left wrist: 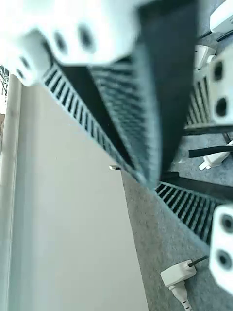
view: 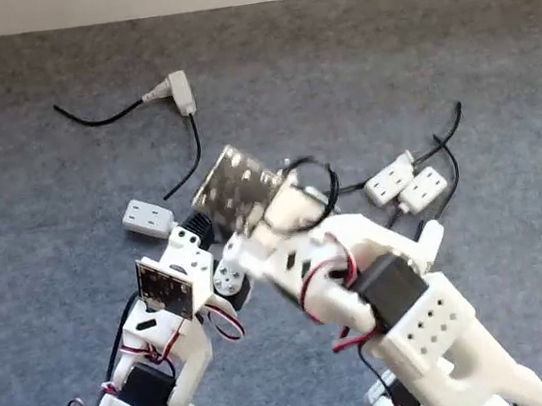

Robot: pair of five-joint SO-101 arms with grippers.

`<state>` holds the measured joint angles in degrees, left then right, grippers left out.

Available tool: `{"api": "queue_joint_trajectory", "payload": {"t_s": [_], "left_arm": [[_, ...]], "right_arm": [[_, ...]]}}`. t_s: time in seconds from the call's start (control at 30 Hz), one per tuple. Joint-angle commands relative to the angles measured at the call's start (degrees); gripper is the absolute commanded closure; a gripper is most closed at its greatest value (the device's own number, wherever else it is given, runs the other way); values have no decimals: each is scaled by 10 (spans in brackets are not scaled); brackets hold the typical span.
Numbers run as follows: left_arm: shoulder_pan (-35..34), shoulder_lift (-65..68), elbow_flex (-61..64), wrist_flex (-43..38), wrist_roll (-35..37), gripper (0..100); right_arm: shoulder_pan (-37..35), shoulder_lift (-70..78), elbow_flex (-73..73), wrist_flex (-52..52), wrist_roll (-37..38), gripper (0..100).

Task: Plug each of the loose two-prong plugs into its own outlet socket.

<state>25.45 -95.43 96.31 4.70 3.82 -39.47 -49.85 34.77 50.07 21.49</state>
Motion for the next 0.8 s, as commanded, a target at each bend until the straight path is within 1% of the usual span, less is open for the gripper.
{"api": "queue_joint_trajectory", "payload": {"t_s": [0.0,0.13,0.23,0.43,0.67,0.77], "left_arm": [[6,-10,13,2,-1,994],[5,-11,13,0,-1,994],[5,-11,13,0,-2,994],[5,-11,13,0,-2,994],[4,-11,13,1,-2,994],[-15,-11,13,1,-2,994]], "right_arm": [[60,-1,12,-63,8,991],[107,10,49,-115,9,991],[132,56,59,-119,9,991],[187,148,58,-174,9,991],[203,151,39,-171,8,991],[213,121,36,-170,7,991]]}}
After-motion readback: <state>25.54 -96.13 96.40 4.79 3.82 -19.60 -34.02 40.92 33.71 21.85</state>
